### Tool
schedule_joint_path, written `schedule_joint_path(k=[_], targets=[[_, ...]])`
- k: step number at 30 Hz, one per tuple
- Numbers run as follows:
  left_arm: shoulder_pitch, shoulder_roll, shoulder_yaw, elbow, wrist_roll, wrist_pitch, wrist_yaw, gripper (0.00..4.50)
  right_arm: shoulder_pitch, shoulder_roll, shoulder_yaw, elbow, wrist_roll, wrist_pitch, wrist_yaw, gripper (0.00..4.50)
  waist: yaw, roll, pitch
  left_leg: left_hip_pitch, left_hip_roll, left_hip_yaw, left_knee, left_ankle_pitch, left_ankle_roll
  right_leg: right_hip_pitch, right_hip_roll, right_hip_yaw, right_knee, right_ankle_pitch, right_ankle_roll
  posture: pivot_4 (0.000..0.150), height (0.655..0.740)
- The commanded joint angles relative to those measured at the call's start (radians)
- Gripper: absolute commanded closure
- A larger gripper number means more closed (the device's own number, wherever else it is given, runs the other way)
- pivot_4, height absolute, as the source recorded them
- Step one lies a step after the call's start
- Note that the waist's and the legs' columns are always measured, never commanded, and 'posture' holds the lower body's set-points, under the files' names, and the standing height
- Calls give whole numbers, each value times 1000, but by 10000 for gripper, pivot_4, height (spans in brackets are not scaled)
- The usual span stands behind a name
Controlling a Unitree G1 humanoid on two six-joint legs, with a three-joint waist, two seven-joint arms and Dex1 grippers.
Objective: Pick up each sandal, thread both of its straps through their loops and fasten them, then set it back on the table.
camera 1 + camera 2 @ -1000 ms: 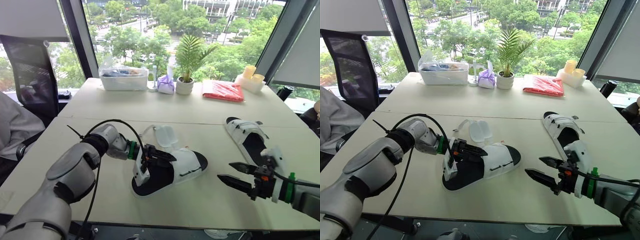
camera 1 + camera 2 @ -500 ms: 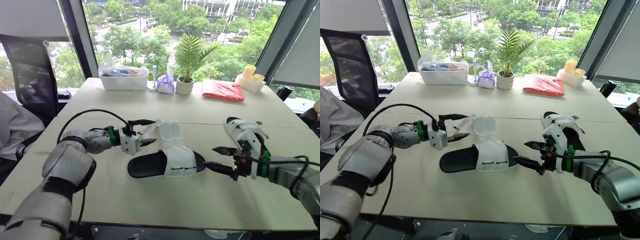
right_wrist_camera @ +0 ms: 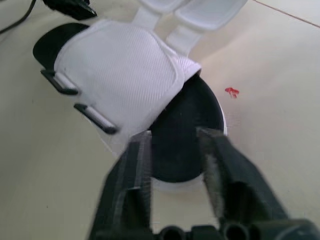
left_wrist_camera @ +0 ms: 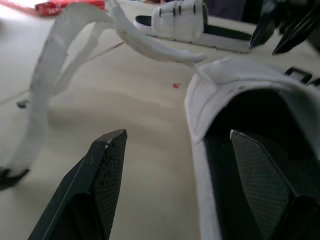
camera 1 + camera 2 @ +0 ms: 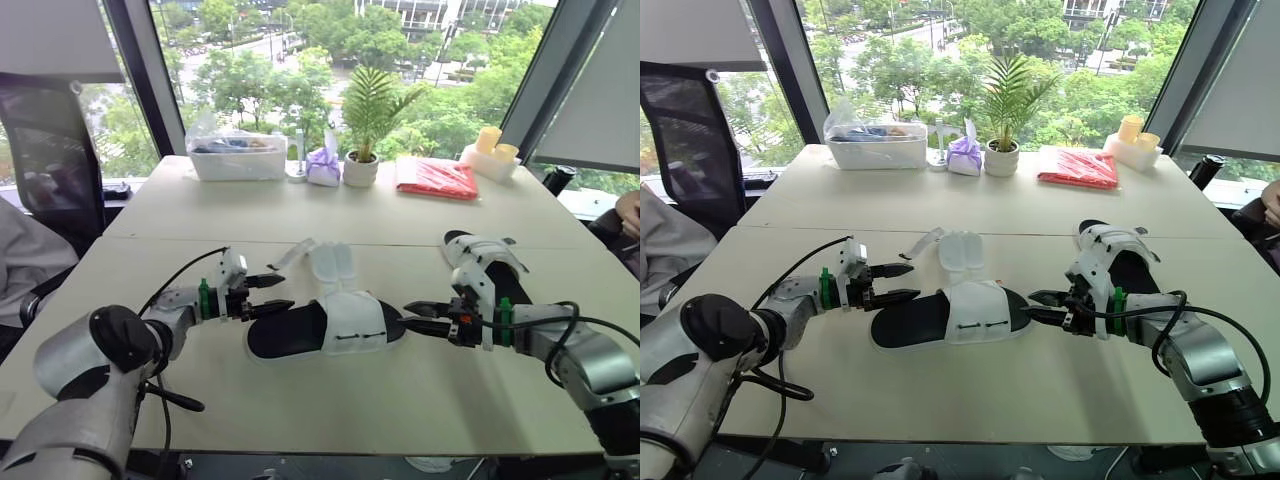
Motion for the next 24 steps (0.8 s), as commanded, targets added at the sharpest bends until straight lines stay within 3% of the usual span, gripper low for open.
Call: schedule_joint_path(k=[1, 6, 12, 16, 21, 24], targets=[[-24, 32, 24, 16, -56, 117, -72, 10661, -44, 20, 24, 54, -70, -96, 32, 44518, -12, 0, 0, 0, 0, 0, 0, 0, -1, 0, 0, 0, 0, 0, 0, 1500, 7400], [-54, 65, -1, 16, -56, 197, -170, 10661, -101, 82, 66, 161, -134, -173, 67, 44518, -18, 0, 0, 0, 1, 0, -1, 1, -2, -1, 1, 0, 1, 0, 0, 1500, 7400], [-51, 74, -28, 16, 32, 187, -262, 10661, -119, 105, 53, 172, -143, -162, 87, 44518, -7, 1, 0, 0, 1, 0, -1, 2, -3, -1, 1, 0, 1, 0, 0, 1500, 7400], [-84, 57, 56, 16, 127, 464, -262, 555, -83, 78, 20, 117, -130, -137, 80, 45000, -7, 1, 0, 0, 1, 0, -1, 2, -3, -1, 0, 0, 1, 0, 0, 1500, 7400], [-133, -23, 107, 16, 125, 644, -262, 555, -44, 58, -33, 42, -109, -79, 53, 45000, -7, 1, 0, 0, 1, -1, -1, 2, -3, -1, 0, 0, 1, 0, 0, 1500, 7400], [-132, -74, 86, 16, 110, 525, -215, 555, -27, 48, -67, 10, -105, -54, 34, 45000, -10, 1, 0, 0, 1, -1, -1, 2, -3, -1, 0, 0, 1, 0, 0, 1500, 7400]])
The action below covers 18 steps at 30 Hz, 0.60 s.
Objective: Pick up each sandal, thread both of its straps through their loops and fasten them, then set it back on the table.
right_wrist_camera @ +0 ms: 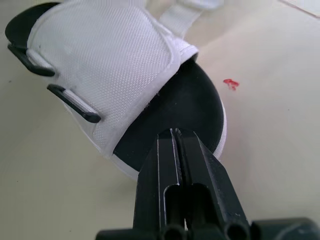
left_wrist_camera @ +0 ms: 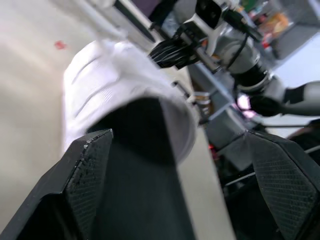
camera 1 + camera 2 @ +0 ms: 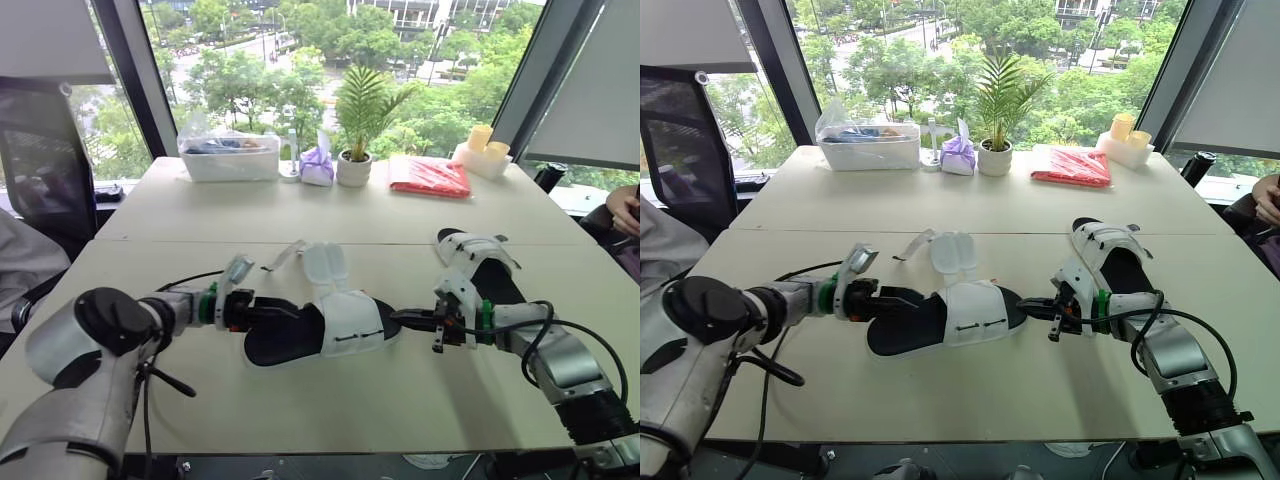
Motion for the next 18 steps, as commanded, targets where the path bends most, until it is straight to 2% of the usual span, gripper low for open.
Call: schedule_joint_path(k=[1, 4, 8, 10, 13, 15, 18], targets=[[-8, -38, -7, 16, -24, -156, 48, 555, 15, -26, -71, -63, 24, 26, -27, 45000, -1, 0, 0, 0, 0, 0, 0, 0, 0, 0, 0, 0, 0, 0, 0, 1500, 7400], [-4, -3, -20, 16, -47, -310, 108, 555, 44, -32, -107, -103, 38, 45, -51, 45000, -2, 0, 0, 0, 0, 0, 0, 1, -2, -1, 0, 0, 0, 0, 0, 1500, 7400], [-21, 100, -48, 16, -94, -525, 306, 555, 81, -23, -135, -127, 44, 58, -81, 45000, -4, 0, 0, 0, 0, 1, 0, 2, -3, -4, 0, 0, 4, 0, 0, 1500, 7400], [-34, 125, -82, 16, -115, -653, 469, 555, 92, -15, -145, -131, 49, 62, -94, 45000, -3, 0, 0, 0, 2, 1, -1, 1, -3, -6, -2, 0, 9, 0, 0, 1500, 7400], [-51, 119, -185, 16, -126, -878, 786, 555, 100, 1, -148, -134, 55, 66, -115, 45000, 10, 0, 0, 0, 0, 2, -1, 1, -2, -8, -5, 0, 11, 0, 0, 1500, 7400], [-59, 99, -253, 16, -133, -940, 921, 555, 97, 14, -145, -136, 55, 70, -124, 45000, 20, -1, 0, 0, -2, 3, 0, -1, 2, -8, -9, -1, 12, 0, 0, 1500, 7400], [-26, 38, -386, -104, -216, -909, 1347, 555, 84, 37, -129, -123, 50, 68, -136, 45000, 28, -1, 0, 0, -4, 5, 1, -1, 3, -7, -11, -3, 12, 0, 0, 1500, 7400]])
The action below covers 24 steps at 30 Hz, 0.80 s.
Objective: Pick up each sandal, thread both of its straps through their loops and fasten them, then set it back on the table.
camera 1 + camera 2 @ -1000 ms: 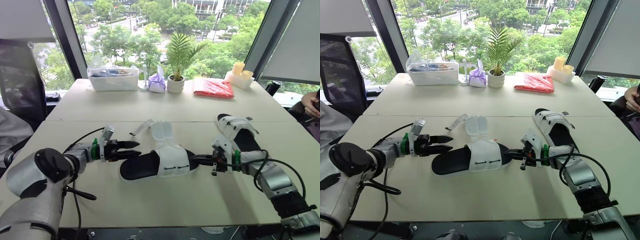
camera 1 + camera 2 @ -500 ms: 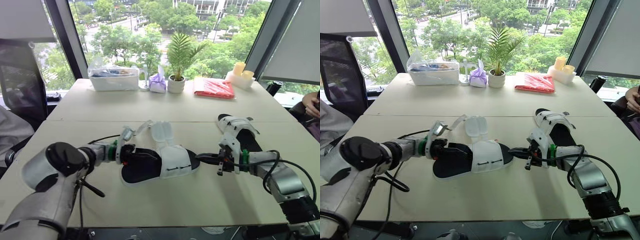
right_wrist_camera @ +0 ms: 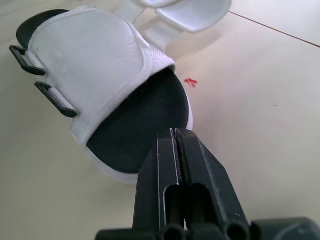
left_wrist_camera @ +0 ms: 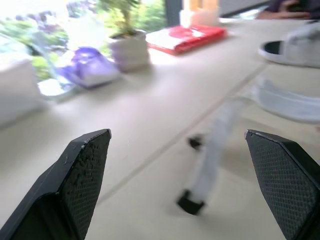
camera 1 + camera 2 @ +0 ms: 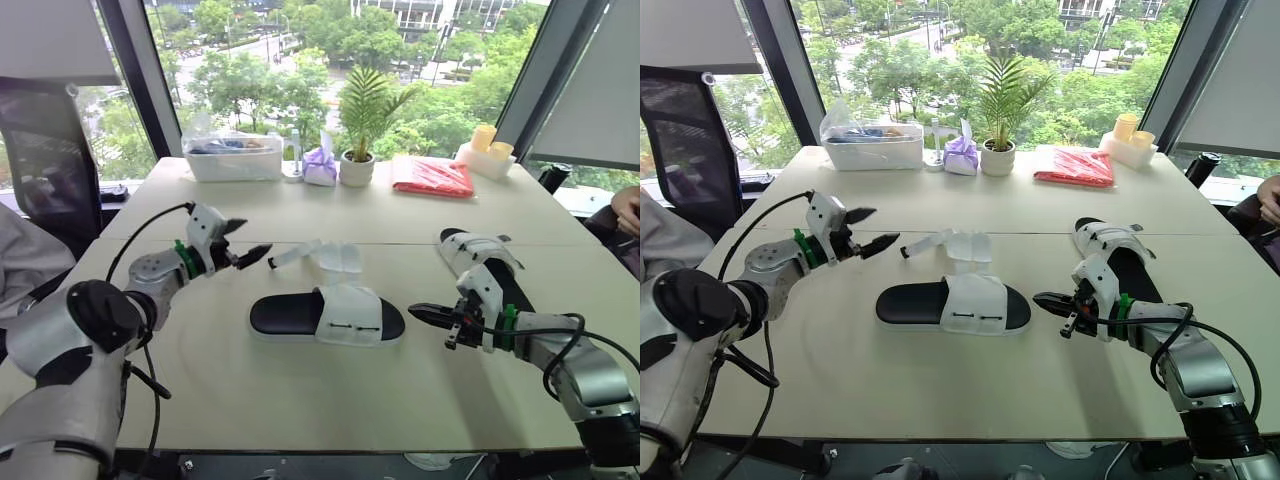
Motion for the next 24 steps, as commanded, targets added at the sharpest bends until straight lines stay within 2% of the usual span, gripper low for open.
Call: schedule_joint_path(k=[1, 3, 5, 10, 12, 15, 17, 20, 24], targets=[[23, -61, -100, -155, -135, 61, 458, 555, -23, 23, -4, -21, 14, -7, -14, 45000, 0, 0, 0, 0, 0, 0, 0, 0, 0, 0, 0, 0, 0, 0, 0, 1500, 7400], [59, -116, -58, -301, -256, 170, 557, 555, -36, 33, 4, -9, 7, -10, -17, 45000, -2, 0, 0, 0, 0, 0, 0, 0, 0, 0, 0, 0, 1, 0, 1, 1500, 7400], [83, -171, -12, -462, -375, 325, 593, 555, -46, 39, 12, -1, 6, -10, -18, 45000, -3, -1, 0, 0, 0, 0, 0, 2, -3, -1, 0, 0, 1, 0, 1, 1500, 7400], [57, -223, 30, -736, -601, 648, 528, 555, -61, 37, 23, 14, 2, -10, -12, 45000, -4, -1, 0, -1, 0, 0, 0, 3, -5, 0, 1, -1, 0, 0, 1, 1500, 7400], [16, -228, 77, -778, -739, 857, 368, 555, -60, 32, 18, 16, 4, -9, -10, 45000, -3, -1, 0, -1, 0, 0, 0, 3, -5, 0, 1, -1, 0, 0, 1, 1500, 7400], [32, -237, 52, -913, -887, 1169, 49, 555, -51, 22, 3, 12, 10, -4, -11, 45000, -2, -1, 0, -1, 0, 1, 0, 3, -5, 1, 1, -1, 0, 0, 1, 1500, 7400], [160, -258, -14, -1219, -1042, 1490, -108, 555, -39, 14, -12, 7, 12, -2, -14, 45000, -6, 0, 0, -1, 0, 1, 0, 4, -5, 2, 1, -1, 0, 0, 1, 1500, 7400], [381, -256, -94, -1668, -1269, 1897, -172, 555, -21, 4, -27, -1, 13, -2, -16, 45000, -30, 0, 0, 1, 1, 1, 0, 4, -6, 3, 1, -1, 0, -1, 2, 1500, 7400], [612, -201, -167, -2039, -1444, 2155, -185, 555, -4, -1, -39, -8, 17, 0, -16, 45000, -36, 0, 0, 3, 3, 0, -1, 5, -8, 3, 2, -1, 0, -1, 2, 1500, 7400]])
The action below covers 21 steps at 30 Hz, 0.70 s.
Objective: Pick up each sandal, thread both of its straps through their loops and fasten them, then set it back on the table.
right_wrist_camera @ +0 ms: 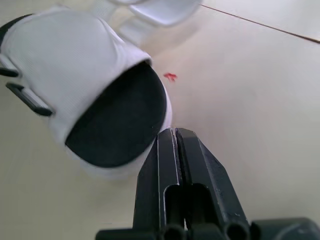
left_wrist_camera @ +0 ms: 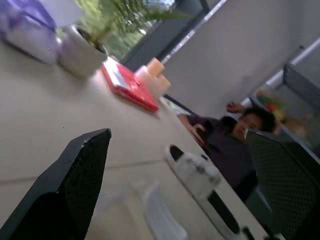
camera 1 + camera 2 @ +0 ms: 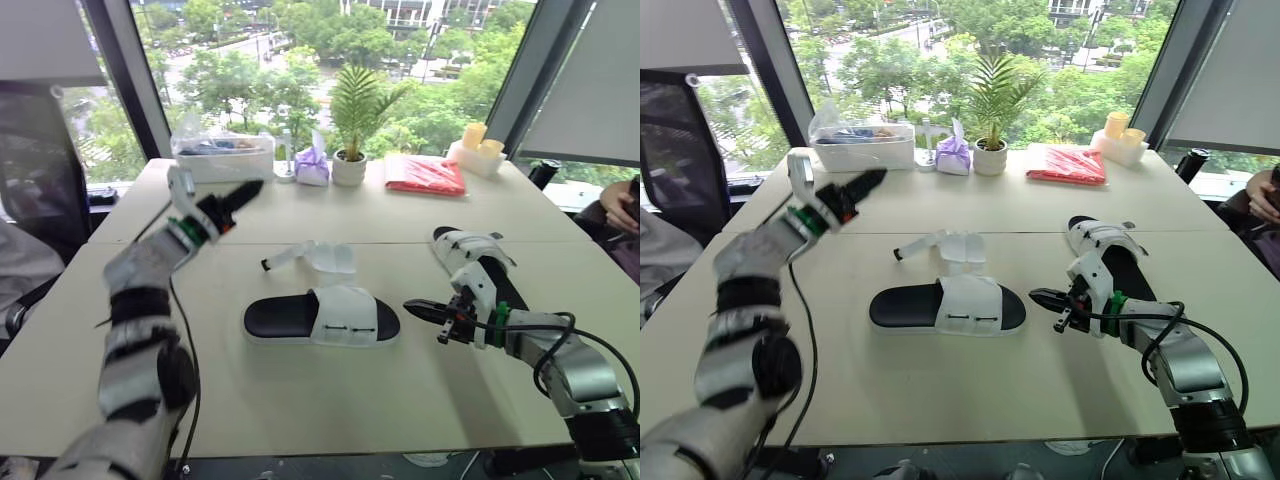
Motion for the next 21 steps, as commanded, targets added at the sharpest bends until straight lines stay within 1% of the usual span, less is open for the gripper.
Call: schedule_joint_path(k=[1, 2, 4, 10, 12, 15, 21], targets=[[128, 91, -82, -321, -154, 179, -61, 555, 1, -12, -31, -41, 22, 2, 0, 45000, 5, 0, 0, 1, 0, 0, 0, 1, -1, 1, 0, 0, 0, 0, 0, 1500, 7400], [169, 113, -107, -373, -172, 196, -76, 555, 3, -13, -33, -43, 25, 5, 1, 45000, 5, 0, 0, 4, 0, 0, 0, 1, -1, 2, 0, 0, -1, 0, 0, 1500, 7400], [233, 167, -169, -426, -166, 180, -110, 555, -2, -4, -30, -48, 37, 14, 6, 45000, 11, 1, 0, 16, 0, 0, -2, 0, -2, 13, 0, 0, -2, -1, -2, 1500, 7400], [325, 270, -321, -464, -94, 31, -199, 555, -22, 3, 38, -34, 17, -17, 57, 45000, 26, 1, 0, 16, -1, -3, -3, -2, -5, 14, -1, -1, -4, -2, -7, 1500, 7400], [339, 280, -371, -452, -43, -52, -214, 555, -50, 16, 82, -5, 0, -38, 81, 45000, 24, 1, 0, 15, 0, -3, -3, -1, -4, 12, -1, -1, -3, -2, -6, 1500, 7400], [331, 268, -409, -429, -9, -120, -214, 555, -94, 38, 113, 39, -9, -53, 95, 45000, 19, 1, 0, 13, 0, -3, -3, -1, -3, 11, -1, -1, -3, -1, -6, 1500, 7400], [322, 214, -487, -398, 9, -175, -226, 555, -139, 69, 149, 101, -31, -86, 111, 45000, 17, 1, 0, 13, 0, -3, -3, 0, -2, 11, -1, -1, -5, -1, -5, 1500, 7400]])
